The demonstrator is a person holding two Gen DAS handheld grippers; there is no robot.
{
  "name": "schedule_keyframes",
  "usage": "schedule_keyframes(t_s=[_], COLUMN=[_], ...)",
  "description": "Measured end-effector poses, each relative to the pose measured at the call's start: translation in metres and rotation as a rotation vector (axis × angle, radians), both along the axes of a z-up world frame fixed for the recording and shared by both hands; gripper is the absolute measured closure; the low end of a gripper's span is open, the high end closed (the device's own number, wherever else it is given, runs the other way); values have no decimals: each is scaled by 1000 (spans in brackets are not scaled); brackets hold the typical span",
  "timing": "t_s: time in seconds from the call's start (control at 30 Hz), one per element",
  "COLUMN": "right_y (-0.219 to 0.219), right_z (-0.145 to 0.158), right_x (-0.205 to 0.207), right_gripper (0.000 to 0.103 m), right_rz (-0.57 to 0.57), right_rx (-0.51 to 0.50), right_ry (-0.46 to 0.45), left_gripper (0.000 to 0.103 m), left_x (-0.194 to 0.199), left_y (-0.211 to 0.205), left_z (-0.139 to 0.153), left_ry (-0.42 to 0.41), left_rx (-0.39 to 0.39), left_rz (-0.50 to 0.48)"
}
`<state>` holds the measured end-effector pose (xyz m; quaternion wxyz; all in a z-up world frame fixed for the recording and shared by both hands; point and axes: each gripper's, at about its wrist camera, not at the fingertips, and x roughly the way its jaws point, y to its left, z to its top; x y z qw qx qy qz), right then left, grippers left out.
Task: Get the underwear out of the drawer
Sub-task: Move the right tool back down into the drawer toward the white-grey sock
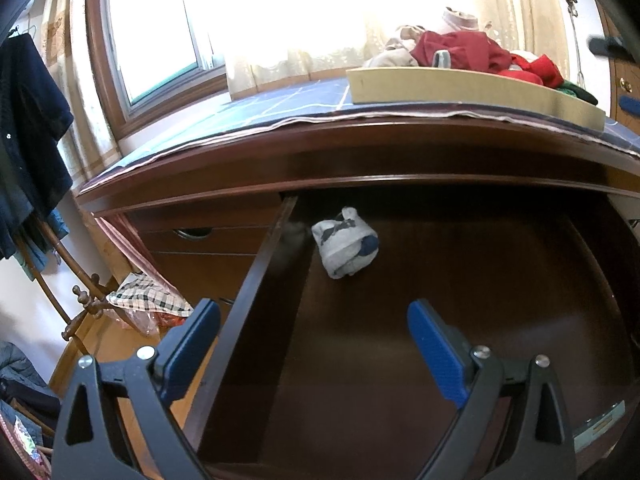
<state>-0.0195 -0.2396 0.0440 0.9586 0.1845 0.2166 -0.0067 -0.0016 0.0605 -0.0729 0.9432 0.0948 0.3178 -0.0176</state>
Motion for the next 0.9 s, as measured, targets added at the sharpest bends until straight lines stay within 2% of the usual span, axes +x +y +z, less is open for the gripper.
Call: schedule_keyframes(t_s=[0.17,0.3,0.7,0.73,0.8,0.9], right_y=[12,17,18,20,24,30], right_z=[-20,-36,-70,-73,-74,-73], right_x=[-18,-29,-31,-31,-32,-35], right_gripper=[22,22,22,22,22,22], right_rz=[-18,-66,-22,-18,-11,-17], right_rx=[-68,-164,-150,-157,-179,-219], right_ry=[55,96,149,149,143,126], left_gripper=[7,7,8,6,11,10], left_x=[-1,-1,-3,-3,-3,-4], left_y=[0,0,-1,-1,-2,-1], left_z=[0,0,3,3,1,0], left_ry=[-8,-9,-37,-43,-45,-48], left_rx=[1,-2,11,8,13,12], left_rz=[-3,-1,1,0,-7,-10])
